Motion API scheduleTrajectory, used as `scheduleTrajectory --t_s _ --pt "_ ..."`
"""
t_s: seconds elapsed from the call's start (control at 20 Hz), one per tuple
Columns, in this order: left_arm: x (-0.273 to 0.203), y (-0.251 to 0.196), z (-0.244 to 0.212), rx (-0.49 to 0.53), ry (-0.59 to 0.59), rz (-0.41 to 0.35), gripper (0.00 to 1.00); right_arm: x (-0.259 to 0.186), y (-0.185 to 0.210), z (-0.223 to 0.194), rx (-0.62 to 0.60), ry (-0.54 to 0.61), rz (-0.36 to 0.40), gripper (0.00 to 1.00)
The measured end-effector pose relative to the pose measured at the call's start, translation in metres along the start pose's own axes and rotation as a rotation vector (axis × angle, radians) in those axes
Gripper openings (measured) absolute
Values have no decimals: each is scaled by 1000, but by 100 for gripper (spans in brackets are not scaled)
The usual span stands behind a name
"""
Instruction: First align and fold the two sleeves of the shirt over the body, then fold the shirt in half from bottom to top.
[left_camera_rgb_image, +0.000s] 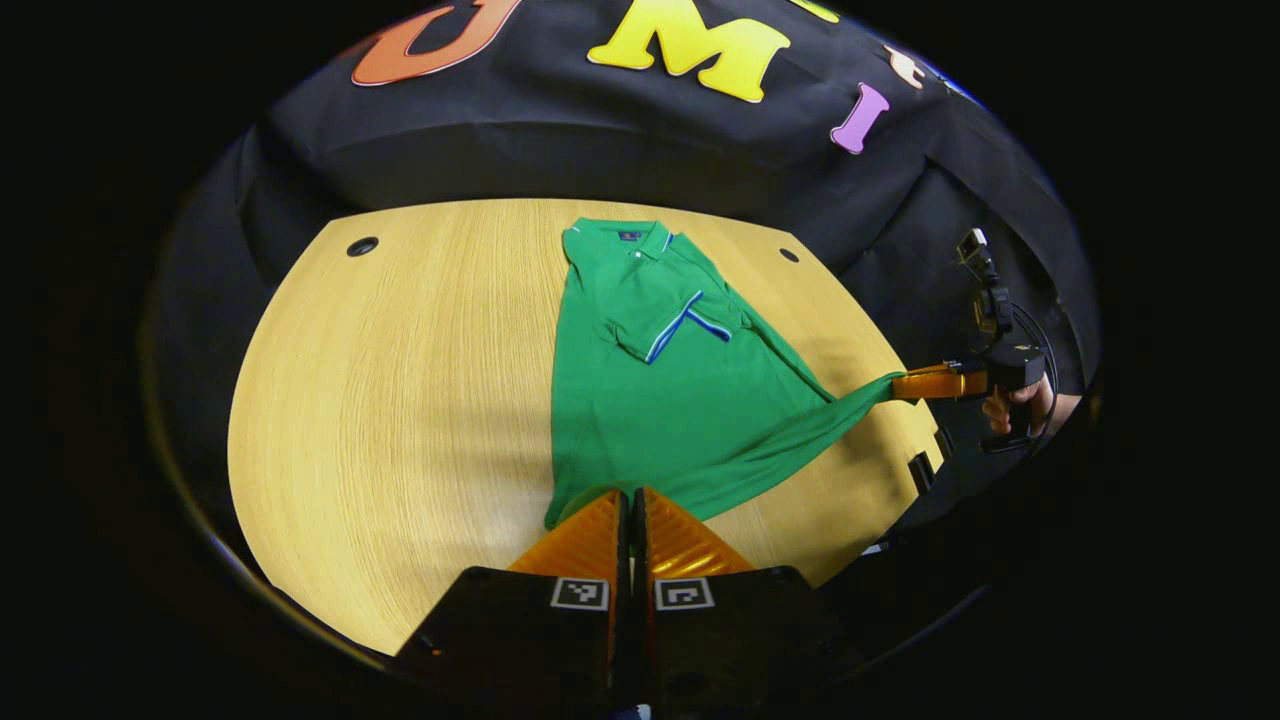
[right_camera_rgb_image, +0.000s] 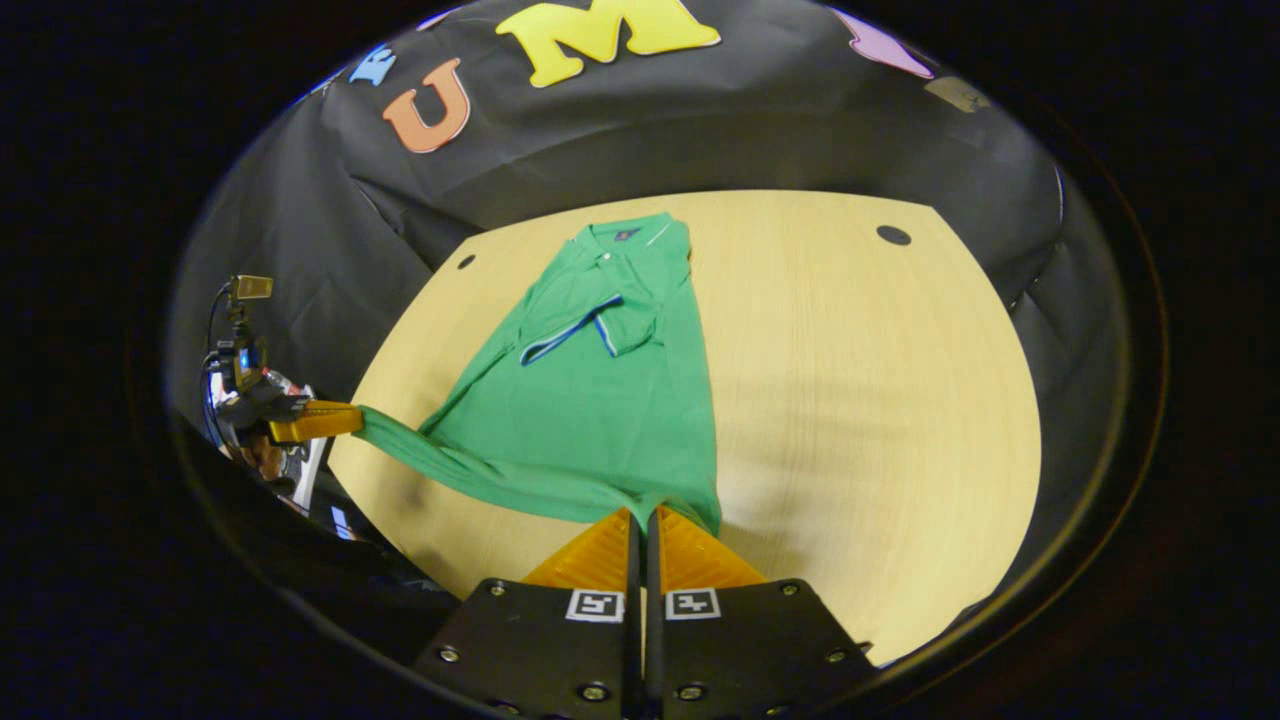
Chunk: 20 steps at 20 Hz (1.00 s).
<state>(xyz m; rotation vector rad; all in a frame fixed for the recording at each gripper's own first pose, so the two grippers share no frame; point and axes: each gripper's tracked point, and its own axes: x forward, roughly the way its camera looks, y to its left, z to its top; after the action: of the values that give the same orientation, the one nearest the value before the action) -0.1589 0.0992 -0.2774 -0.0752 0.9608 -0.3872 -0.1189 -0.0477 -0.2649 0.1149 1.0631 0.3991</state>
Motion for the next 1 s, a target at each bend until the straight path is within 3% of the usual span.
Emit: scheduleTrajectory --t_s 1.0 --pt "16 19 143 -26 -236 -2 3 7 -4 124 -6 -131 -24 0"
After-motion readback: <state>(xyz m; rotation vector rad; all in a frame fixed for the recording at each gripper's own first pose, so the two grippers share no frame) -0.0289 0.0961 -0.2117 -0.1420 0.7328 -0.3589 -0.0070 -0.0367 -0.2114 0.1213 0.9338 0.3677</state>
